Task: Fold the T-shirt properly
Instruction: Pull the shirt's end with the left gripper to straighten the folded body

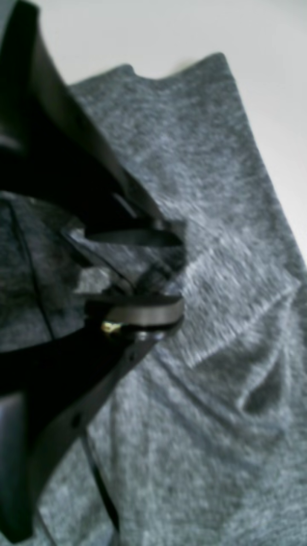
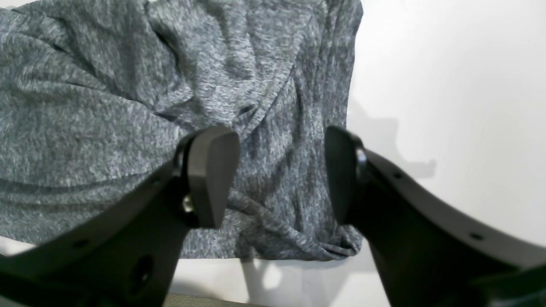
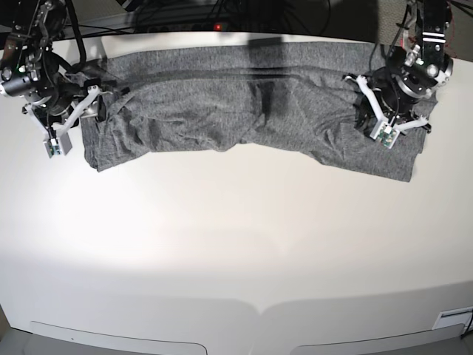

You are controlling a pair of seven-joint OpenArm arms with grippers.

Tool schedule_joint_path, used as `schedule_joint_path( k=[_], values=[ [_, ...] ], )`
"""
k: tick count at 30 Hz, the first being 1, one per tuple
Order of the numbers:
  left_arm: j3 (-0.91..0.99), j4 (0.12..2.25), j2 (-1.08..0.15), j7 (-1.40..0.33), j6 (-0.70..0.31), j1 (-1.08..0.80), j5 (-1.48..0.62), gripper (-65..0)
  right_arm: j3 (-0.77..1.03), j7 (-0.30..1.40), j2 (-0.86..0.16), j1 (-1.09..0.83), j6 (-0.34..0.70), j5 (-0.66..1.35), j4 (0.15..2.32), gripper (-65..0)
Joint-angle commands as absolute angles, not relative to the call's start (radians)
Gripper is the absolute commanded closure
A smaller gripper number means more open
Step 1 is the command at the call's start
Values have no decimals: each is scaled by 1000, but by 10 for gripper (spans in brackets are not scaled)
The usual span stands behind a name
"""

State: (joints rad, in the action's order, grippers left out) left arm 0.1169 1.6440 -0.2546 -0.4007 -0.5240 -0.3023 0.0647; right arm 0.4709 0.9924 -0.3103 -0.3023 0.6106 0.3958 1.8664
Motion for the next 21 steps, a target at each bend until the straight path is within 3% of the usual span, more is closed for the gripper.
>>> schedule_joint_path(
  k=[1,4,17,21],
  values=[
    [121,1655,-264,-387,-520,-297,63,-153,477,981,-324,-297,614,404,1885,-356],
    [121,1631,-264,-389,-520,-296,63,-7,477,988,-324,-297,614,404,1885,-356],
    [125,1716,-281,-404,-482,-297,-121,0,477,986,-324,-296,614,404,1885,-356],
    [125,1730,-319,-419,-398,-299,-152,0,477,987,-324,-297,614,404,1885,-356]
  ],
)
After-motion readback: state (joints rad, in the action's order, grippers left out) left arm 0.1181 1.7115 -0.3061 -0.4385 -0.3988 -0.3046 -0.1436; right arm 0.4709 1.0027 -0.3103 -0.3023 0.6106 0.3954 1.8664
